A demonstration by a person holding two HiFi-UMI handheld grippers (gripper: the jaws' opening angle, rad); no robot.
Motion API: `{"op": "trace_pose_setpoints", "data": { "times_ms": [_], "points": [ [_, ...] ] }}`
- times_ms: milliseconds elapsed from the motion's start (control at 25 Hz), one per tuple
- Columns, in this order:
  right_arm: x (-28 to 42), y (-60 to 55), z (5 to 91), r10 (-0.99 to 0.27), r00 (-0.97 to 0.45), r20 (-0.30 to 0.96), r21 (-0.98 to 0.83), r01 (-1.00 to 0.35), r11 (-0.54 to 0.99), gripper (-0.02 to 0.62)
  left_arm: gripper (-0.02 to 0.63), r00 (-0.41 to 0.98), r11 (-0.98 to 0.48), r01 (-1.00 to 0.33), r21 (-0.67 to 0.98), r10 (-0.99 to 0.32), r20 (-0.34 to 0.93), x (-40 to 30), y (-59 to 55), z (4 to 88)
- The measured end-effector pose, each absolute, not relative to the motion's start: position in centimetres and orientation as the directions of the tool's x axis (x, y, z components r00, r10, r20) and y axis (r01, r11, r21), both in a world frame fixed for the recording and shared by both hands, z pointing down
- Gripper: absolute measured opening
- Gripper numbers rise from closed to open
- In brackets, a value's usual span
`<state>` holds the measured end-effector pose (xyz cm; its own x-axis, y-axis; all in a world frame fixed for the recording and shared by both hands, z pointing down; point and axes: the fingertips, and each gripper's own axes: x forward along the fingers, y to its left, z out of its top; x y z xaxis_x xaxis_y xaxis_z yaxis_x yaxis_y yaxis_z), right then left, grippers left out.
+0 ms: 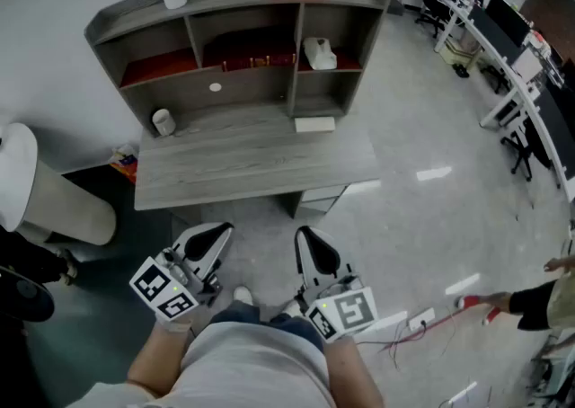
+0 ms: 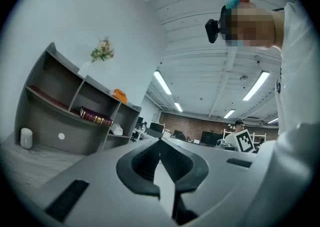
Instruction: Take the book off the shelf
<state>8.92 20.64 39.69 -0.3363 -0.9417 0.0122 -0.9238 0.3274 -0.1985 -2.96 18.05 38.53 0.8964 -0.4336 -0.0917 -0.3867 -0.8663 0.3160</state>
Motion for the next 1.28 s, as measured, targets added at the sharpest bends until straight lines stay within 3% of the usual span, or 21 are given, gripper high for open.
{"op": "trace_pose_setpoints", "data": {
  "times_ms": [520,760,1280],
  "points": [
    [3.0,16.2,40.2,-0.946,-0.321,0.038,-0.177,-0.934,0.31,0.02,0.017,0.927,-0.879,-0.323,0.351,-0.369,-0.071,-8.0,13.9,40.0],
    [0.3,13.6,40.6,-0.954,-0.298,0.032,-0.183,-0.94,0.288,0.021,0.017,0.944,-0.909,-0.304,0.285,-0.327,-0.038,-10.2,11.8,40.7],
    [-0.9,7.8,43.0,-0.93,-0.367,0.037,-0.255,-0.903,0.346,0.021,0.017,0.901,-0.853,-0.408,0.326,-0.433,-0.005,-12.2,6.4,42.9]
  ]
}}
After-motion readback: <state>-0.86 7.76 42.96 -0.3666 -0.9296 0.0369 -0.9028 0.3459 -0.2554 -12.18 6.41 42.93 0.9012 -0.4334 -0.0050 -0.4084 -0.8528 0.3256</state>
